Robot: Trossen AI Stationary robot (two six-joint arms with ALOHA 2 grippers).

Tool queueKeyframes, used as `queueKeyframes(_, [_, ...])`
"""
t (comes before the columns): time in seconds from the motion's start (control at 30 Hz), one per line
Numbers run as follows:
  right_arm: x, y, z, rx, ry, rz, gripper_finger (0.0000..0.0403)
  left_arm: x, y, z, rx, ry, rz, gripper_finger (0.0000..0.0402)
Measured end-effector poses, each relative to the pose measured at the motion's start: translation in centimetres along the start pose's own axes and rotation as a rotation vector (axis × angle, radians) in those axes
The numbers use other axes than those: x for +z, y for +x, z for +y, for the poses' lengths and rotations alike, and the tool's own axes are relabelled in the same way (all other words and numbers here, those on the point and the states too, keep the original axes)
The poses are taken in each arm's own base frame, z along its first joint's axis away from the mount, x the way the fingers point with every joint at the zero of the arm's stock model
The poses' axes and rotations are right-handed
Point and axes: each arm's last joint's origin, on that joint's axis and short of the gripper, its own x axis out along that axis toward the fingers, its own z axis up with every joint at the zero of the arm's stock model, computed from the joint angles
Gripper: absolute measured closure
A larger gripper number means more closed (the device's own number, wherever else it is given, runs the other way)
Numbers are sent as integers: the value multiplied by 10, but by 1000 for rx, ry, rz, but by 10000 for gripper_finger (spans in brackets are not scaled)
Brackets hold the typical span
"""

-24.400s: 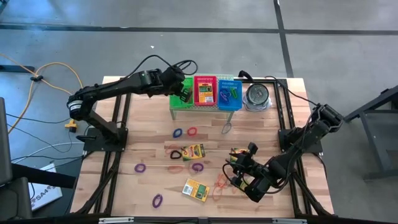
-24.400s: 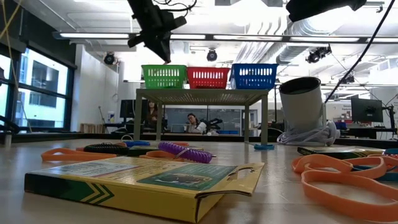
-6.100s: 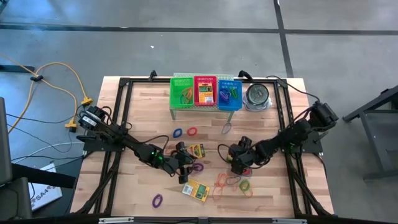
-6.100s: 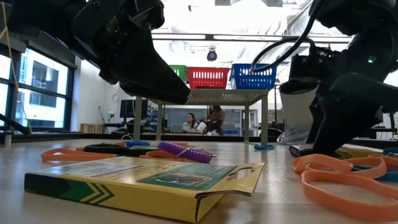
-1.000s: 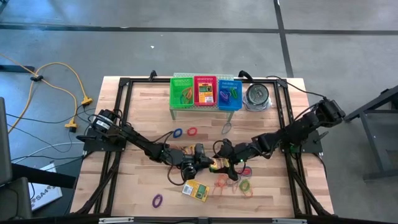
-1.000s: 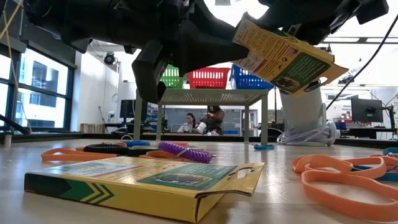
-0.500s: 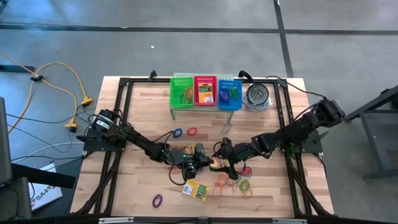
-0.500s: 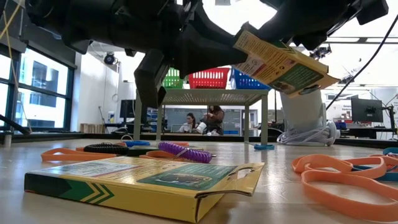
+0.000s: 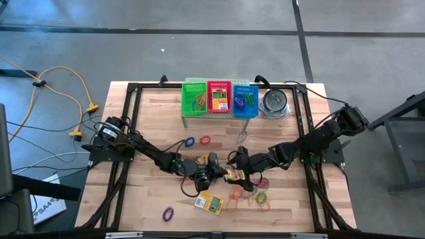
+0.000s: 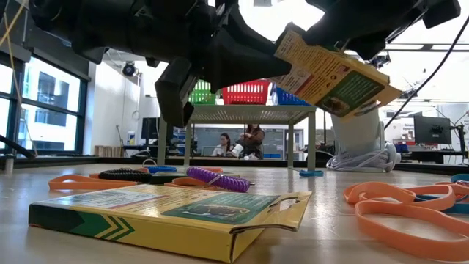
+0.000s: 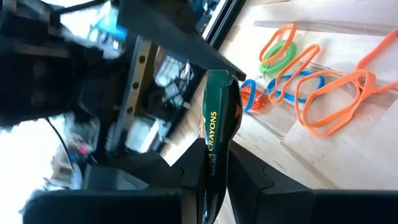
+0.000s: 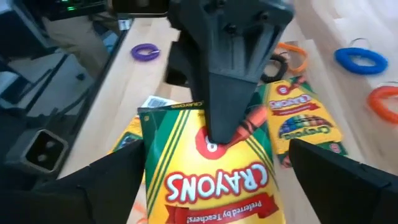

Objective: Pick & Place Office Desk Supplies
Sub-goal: Put the top right yellow crayon box into the red bin on the shelf

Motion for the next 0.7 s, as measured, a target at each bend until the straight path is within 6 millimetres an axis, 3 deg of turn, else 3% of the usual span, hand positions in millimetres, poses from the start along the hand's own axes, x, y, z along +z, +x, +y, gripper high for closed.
queueKeyframes(0.27, [4,-8,3,-67,-57,-40,7,-1,-1,0,61,-278,69,360])
queueKeyframes(0.47, [4,-33,19,-118,-42,-43,8,7,-6,-6,156,-398,153,360])
queueKeyframes(0.6, [1,-47,37,-135,-9,-76,8,10,-13,-1,371,-299,366,360])
queueKeyframes(0.7, [-7,-51,49,-139,-15,-82,8,24,-15,14,473,-232,443,360])
